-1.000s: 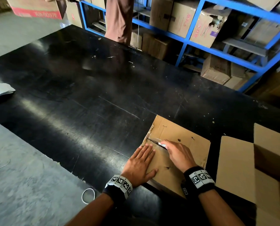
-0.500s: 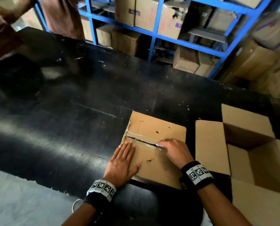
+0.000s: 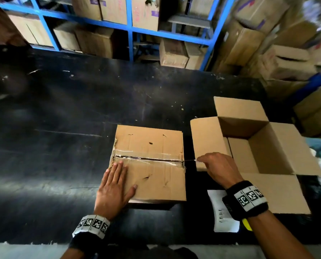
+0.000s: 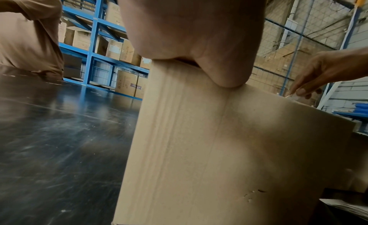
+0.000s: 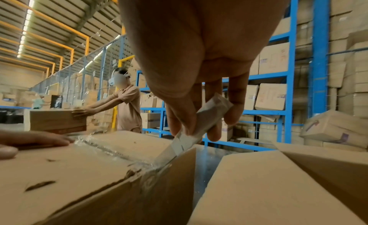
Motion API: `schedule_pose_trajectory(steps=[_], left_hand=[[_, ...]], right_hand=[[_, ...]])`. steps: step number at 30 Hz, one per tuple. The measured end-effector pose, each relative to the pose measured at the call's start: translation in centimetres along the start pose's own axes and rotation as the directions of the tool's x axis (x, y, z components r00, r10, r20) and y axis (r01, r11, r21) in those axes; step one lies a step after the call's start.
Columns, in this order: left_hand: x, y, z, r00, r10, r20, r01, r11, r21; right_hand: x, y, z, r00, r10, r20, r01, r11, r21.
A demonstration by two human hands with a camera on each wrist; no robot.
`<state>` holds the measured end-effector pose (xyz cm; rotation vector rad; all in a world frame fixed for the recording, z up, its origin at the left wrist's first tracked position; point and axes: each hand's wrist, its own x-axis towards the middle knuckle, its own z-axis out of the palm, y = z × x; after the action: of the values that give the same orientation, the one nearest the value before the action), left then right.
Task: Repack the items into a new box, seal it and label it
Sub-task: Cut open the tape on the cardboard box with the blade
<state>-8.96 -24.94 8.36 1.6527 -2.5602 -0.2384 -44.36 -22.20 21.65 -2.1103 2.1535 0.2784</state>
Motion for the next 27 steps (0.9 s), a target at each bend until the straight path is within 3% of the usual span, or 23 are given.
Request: schedule_pose_trajectory(steps=[4,9,18,23,27], left_hand=[[0.0,0.3,-0.3,1.0,-0.006,0.006,0.006,1.0,0.01],[0.1,0.7,-0.2,1.0,-0.029,-0.008,0.029,0.999,0.029],[0.1,0.6,-0.6,1.0,-0.012,0.007,0.012,1.0,-0.01],[0.2,0.7,-0.4,1.0,-0.006,-0.001,0.006,1.0,-0.02],[0.2,0.7,-0.3,1.0,-0.001,0.003,0.001,1.0,-0.004]], right_hand=[[-1.6,0.2,1.2,0.974,0.197,-0.108,-0.169,0.959,0.229],[-1.8,-3.1,3.3,0.924,0.322,-0.206,-0.166,0.824,0.542],[-1.8,-8.7,5.0,0.849,0.501,-0.167,-0.314,0.733,0.603],[-1.7,-10.1,4.0,0.846,0.52,-0.115,-0.383,0.743,0.548],[-1.4,-10.7,2.5,0.877,0.477,-0.055,-0.397,0.785,0.476]])
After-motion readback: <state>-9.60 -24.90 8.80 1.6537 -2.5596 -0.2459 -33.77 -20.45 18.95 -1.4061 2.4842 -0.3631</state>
